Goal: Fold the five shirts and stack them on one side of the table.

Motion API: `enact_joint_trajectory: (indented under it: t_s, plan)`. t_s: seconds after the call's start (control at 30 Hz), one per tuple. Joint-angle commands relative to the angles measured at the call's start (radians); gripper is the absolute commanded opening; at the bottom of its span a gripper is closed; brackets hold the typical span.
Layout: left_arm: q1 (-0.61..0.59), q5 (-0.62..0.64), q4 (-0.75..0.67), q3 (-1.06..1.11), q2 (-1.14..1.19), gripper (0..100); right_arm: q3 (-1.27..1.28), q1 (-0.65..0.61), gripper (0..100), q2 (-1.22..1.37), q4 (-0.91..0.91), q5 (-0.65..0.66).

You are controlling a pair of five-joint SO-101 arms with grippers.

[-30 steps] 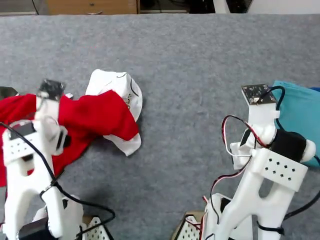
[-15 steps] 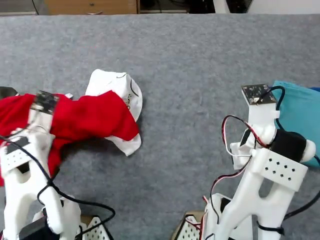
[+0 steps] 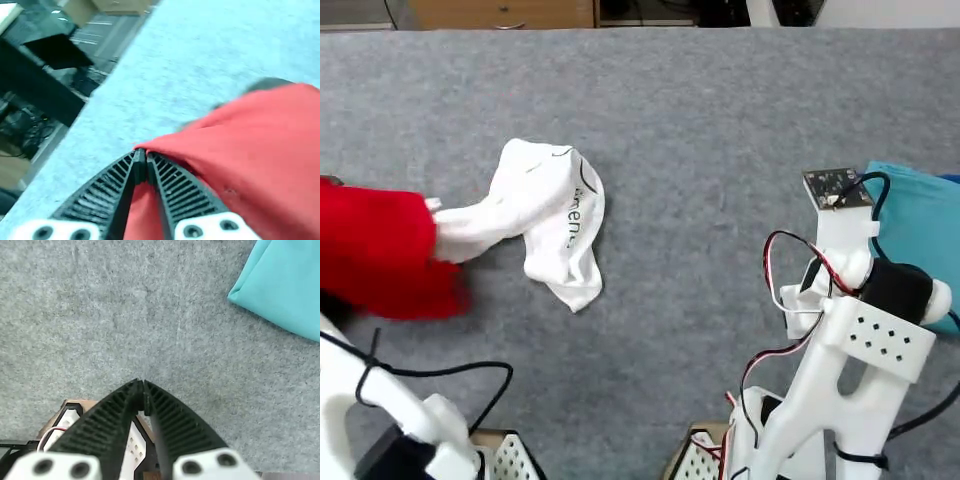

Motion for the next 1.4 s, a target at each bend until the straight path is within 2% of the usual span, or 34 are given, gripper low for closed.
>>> enact_joint_trajectory:
  t_s: [0.0, 0.1, 0.23, 0.3, 0.53, 0.8, 1.0, 1.1, 1.23, 1.37]
  plan:
    - [-0.057, 0.020, -0.104, -0.035, 0.019, 2, -0.007, 0.013, 0.2, -0.016, 0.020, -0.003]
    - [-0.086, 0.020, -0.170, -0.037, 0.027, 3, -0.008, 0.012, 0.3, -0.016, 0.020, -0.003]
    - [-0.103, 0.025, -0.187, -0.035, 0.027, 18, -0.008, 0.010, 0.4, -0.015, 0.018, -0.002]
    - [-0.117, 0.083, -0.189, -0.037, 0.027, 23, -0.008, 0.010, 0.5, -0.015, 0.018, -0.002]
    - [-0.140, 0.135, -0.184, -0.143, 0.027, 23, -0.008, 0.010, 0.5, -0.013, 0.018, -0.002]
    - [-0.135, 0.336, -0.143, -0.338, 0.015, 23, -0.008, 0.008, 0.5, -0.012, 0.017, 0.000]
    - [-0.040, 0.341, 0.230, -0.391, -0.147, 23, -0.005, -0.047, 0.5, -0.012, 0.017, -0.003]
    - [0.040, 0.339, 0.471, -0.390, -0.263, 23, -0.007, -0.087, 0.4, -0.012, 0.017, -0.008]
    - [0.230, 0.275, 0.842, -0.388, -0.409, 23, -0.007, -0.110, 0.4, -0.012, 0.017, -0.008]
    - [0.514, 0.233, 1.172, -0.362, -0.513, 23, -0.002, -0.104, 0.4, -0.012, 0.017, -0.008]
